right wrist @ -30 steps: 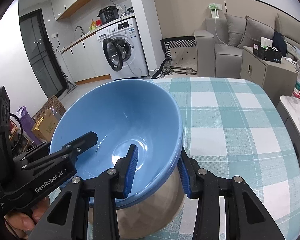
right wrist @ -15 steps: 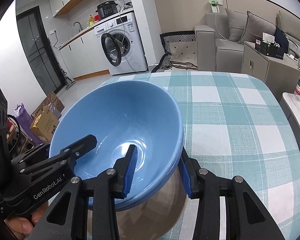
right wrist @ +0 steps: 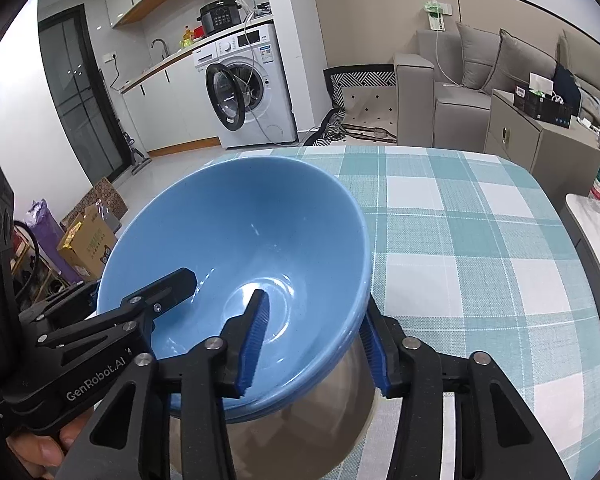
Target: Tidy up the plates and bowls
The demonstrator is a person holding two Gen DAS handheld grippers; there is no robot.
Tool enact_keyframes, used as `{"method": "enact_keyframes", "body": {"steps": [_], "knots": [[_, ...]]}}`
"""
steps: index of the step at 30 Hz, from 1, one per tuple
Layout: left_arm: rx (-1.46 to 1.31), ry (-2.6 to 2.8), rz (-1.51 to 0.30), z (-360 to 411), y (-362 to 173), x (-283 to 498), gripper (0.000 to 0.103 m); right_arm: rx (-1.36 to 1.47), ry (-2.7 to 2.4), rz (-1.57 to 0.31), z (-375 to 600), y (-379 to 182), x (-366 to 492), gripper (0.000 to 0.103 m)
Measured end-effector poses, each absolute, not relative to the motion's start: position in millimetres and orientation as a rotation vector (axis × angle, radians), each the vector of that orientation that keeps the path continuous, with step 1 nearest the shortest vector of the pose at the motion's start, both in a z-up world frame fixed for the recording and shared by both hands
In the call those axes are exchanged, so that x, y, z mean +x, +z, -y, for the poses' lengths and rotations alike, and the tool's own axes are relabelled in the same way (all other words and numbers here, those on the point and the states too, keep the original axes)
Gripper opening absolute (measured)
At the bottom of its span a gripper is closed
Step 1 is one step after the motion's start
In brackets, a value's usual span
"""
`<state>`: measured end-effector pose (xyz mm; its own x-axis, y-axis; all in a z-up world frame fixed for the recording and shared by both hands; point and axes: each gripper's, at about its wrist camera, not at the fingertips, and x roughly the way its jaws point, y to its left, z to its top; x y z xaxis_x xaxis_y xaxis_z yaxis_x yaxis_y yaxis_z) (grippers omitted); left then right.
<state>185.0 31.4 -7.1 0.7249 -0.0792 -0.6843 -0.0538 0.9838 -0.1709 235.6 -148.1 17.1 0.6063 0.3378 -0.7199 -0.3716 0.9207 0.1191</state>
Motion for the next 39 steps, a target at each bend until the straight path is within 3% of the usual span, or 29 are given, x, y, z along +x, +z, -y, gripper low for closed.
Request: {"method": "enact_keyframes", "body": {"steps": [10, 13, 15, 22, 27, 39], "knots": [[-0.159, -0.022, -0.745, -30.8, -3.5, 174.3, 0.058, -0.075, 0.405, -0.808, 148.7, 22.1, 229.7, 0.061], [-0.161, -0.014, -0.734, -34.6, -0.7, 168.0, 0.066, -0.090, 0.398, -0.790, 150.9, 26.0, 226.0, 0.070], [-0.147, -0.006, -0.734, -35.4, 1.6, 164.5, 0.069, -0.093, 0.389, -0.787, 152.9, 28.1, 224.3, 0.082], [-0.109, 0.004, -0.677, -38.0, 15.1, 143.3, 0.090, -0.105, 0.385, -0.750, 162.2, 41.3, 210.6, 0.101], [-0.080, -0.003, -0.619, -40.3, 23.9, 120.7, 0.103, -0.135, 0.403, -0.681, 170.7, 56.0, 190.5, 0.102], [-0.010, -0.005, -0.512, -35.0, 41.0, 52.2, 0.103, -0.225, 0.415, -0.563, 204.5, 95.5, 114.2, 0.103]]}}
